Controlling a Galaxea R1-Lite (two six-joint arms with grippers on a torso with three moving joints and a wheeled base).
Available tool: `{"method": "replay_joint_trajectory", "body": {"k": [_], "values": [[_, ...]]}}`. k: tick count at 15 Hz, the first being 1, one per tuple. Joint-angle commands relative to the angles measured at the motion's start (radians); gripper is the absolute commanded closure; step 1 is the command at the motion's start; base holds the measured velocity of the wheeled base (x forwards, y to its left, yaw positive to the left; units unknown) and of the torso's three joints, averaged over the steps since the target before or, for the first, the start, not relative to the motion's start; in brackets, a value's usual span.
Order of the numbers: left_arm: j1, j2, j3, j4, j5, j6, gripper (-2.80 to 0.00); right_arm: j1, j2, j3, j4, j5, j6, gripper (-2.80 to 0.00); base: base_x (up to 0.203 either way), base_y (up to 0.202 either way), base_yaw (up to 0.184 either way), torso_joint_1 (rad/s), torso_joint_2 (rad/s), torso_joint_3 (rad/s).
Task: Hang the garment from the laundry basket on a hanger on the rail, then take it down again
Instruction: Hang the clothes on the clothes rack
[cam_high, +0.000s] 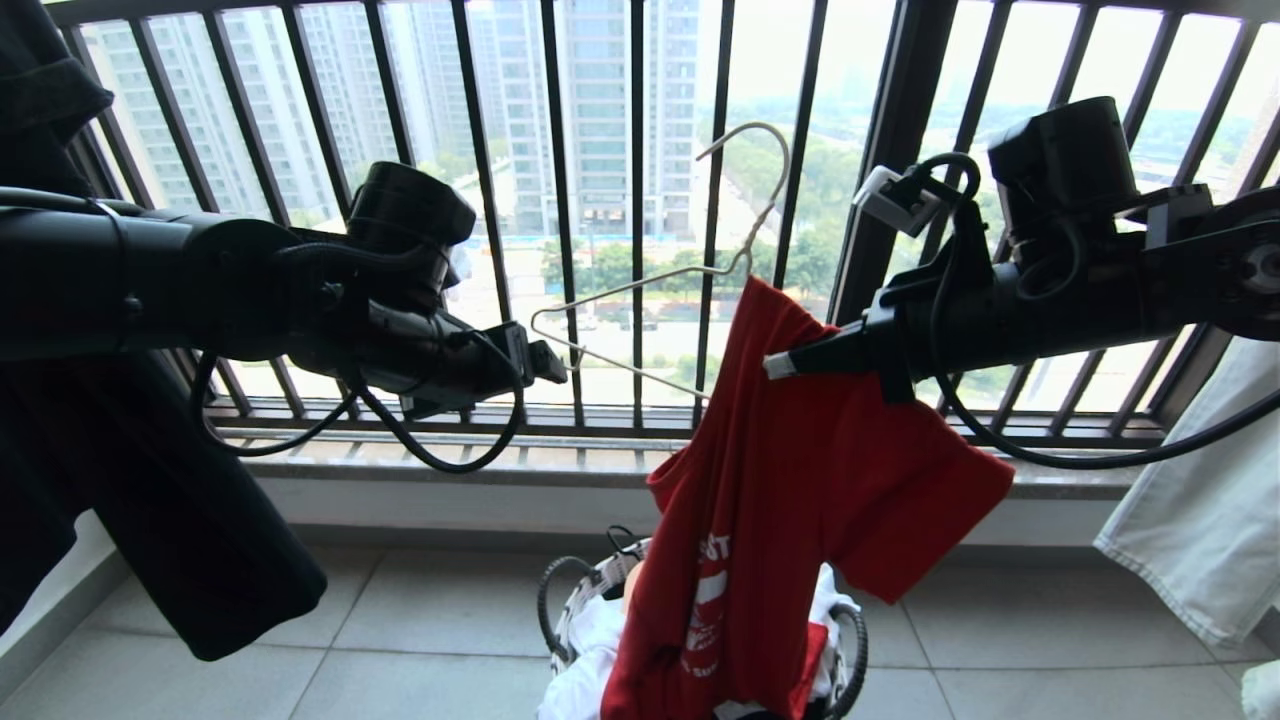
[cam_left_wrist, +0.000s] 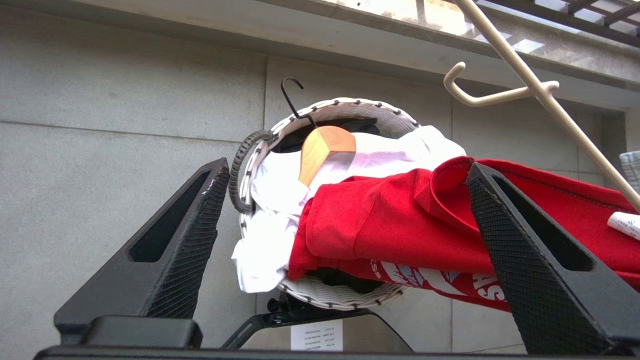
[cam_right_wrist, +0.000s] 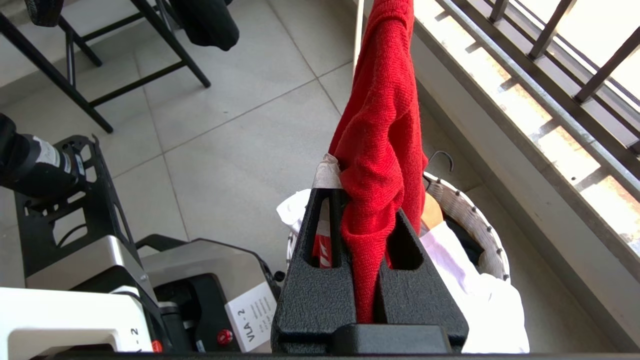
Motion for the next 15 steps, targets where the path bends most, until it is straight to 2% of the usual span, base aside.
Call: {"method": "replay_joint_trajectory", "body": {"k": [1, 3, 4, 5, 6, 8, 10, 11, 13, 15], "values": [[0.024, -0.023, 0.028, 0.034, -0.137, -0.007, -2.80, -0.005, -0.008, 0.001, 0.001, 0.006, -0.001, 0.00, 0.000, 0.000, 0.000, 0.000, 0.00, 0.000], [0.088, -0.029, 0.065, 0.047, -0.356, 0.007, -2.80, -0.011, -0.007, 0.000, -0.001, 0.009, 0.000, 0.00, 0.000, 0.000, 0.000, 0.000, 0.00, 0.000], [0.124, -0.028, 0.106, 0.046, -0.474, 0.040, -2.80, -0.011, -0.009, 0.001, -0.002, 0.012, -0.001, 0.00, 0.000, 0.000, 0.000, 0.000, 0.00, 0.000], [0.148, -0.023, 0.151, 0.030, -0.526, 0.074, -2.80, -0.014, -0.009, 0.001, -0.005, 0.021, 0.000, 0.00, 0.000, 0.000, 0.000, 0.000, 0.00, 0.000], [0.152, -0.013, 0.206, -0.018, -0.544, 0.090, -2.80, -0.016, -0.011, 0.001, -0.005, 0.027, 0.000, 0.00, 0.000, 0.000, 0.000, 0.000, 0.00, 0.000], [0.155, 0.014, 0.305, -0.202, -0.560, 0.096, -2.80, -0.017, -0.014, 0.002, -0.005, 0.042, 0.002, 0.00, 0.000, 0.000, 0.000, 0.000, 0.00, 0.000], [0.154, 0.047, 0.336, -0.322, -0.565, 0.056, -2.80, -0.019, -0.022, 0.005, -0.004, 0.063, 0.002, 0.00, 0.000, 0.000, 0.000, 0.000, 0.00, 0.000], [0.154, 0.056, 0.338, -0.345, -0.565, 0.043, 0.00, -0.020, -0.022, 0.005, -0.005, 0.065, 0.002, 0.00, 0.000, 0.000, 0.000, 0.000, 0.00, 0.000], [0.152, 0.058, 0.340, -0.358, -0.566, 0.037, 0.00, -0.025, -0.022, 0.005, -0.004, 0.084, 0.020, 0.00, 0.000, 0.000, 0.000, 0.000, 0.00, 0.000], [0.140, 0.069, 0.361, -0.405, -0.568, 0.036, 0.00, -0.038, -0.024, 0.008, -0.021, 0.198, 0.063, 0.00, 0.000, 0.000, 0.000, 0.000, 0.00, 0.000]]}}
